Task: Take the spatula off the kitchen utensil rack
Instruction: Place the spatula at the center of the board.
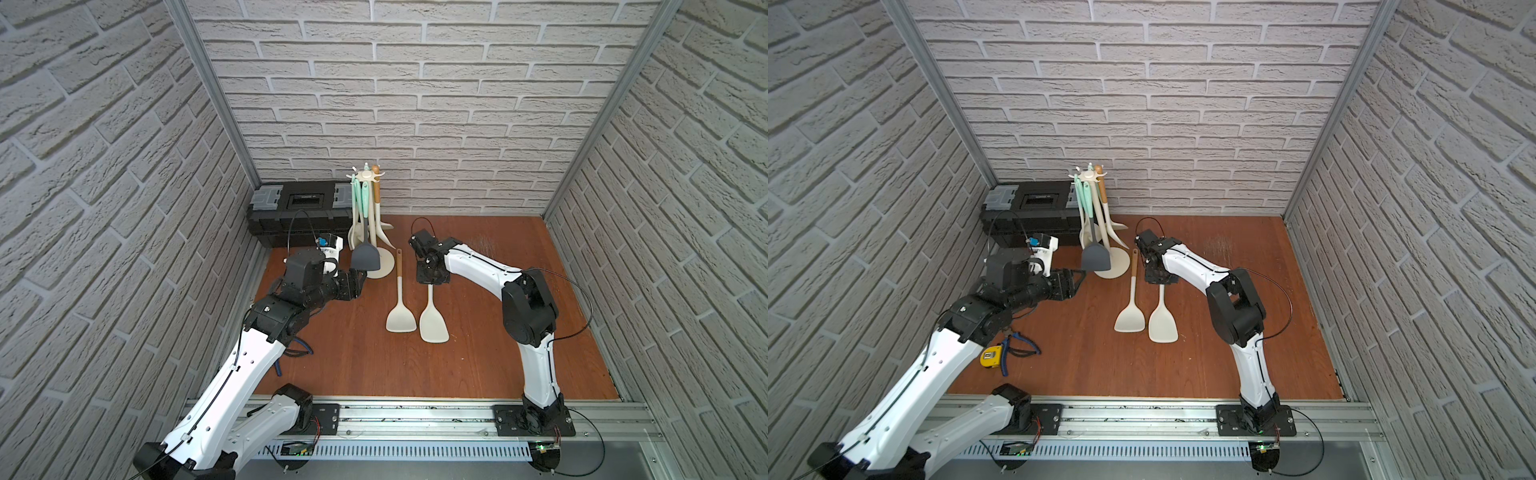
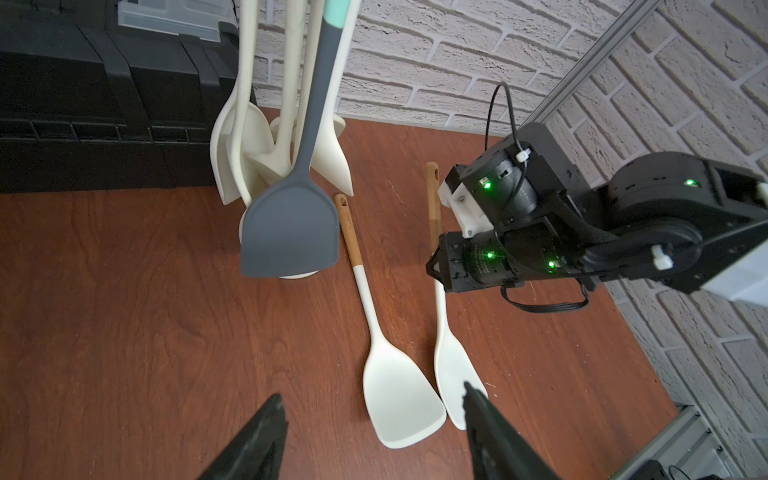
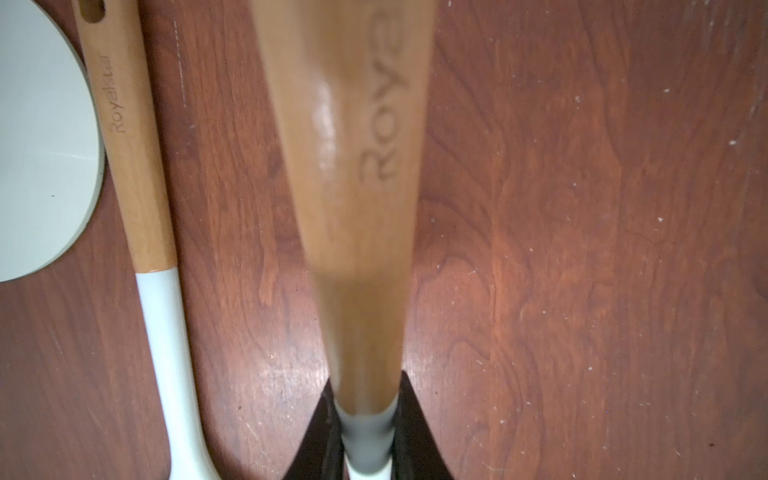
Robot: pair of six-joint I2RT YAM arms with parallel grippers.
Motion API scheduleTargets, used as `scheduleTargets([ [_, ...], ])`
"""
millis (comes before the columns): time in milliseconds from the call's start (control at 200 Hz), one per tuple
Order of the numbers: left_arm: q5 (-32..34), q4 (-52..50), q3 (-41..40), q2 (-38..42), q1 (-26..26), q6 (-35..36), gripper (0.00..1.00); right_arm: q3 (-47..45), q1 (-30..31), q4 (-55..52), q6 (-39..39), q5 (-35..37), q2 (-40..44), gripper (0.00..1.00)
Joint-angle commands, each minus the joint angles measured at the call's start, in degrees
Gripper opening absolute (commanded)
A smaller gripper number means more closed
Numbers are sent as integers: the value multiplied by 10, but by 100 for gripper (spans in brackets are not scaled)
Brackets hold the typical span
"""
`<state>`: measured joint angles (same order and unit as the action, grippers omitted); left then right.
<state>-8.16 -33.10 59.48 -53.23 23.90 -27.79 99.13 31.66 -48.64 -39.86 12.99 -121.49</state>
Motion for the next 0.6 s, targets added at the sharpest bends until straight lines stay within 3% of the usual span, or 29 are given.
scheduleTargets([
  [0,-15,13,-8,12,-8,14,69,22,-4,27,-25,-7,-18,3],
  [595,-29,16,-26,16,-25,17,70,49,-9,54,-22,-32,-67,14],
])
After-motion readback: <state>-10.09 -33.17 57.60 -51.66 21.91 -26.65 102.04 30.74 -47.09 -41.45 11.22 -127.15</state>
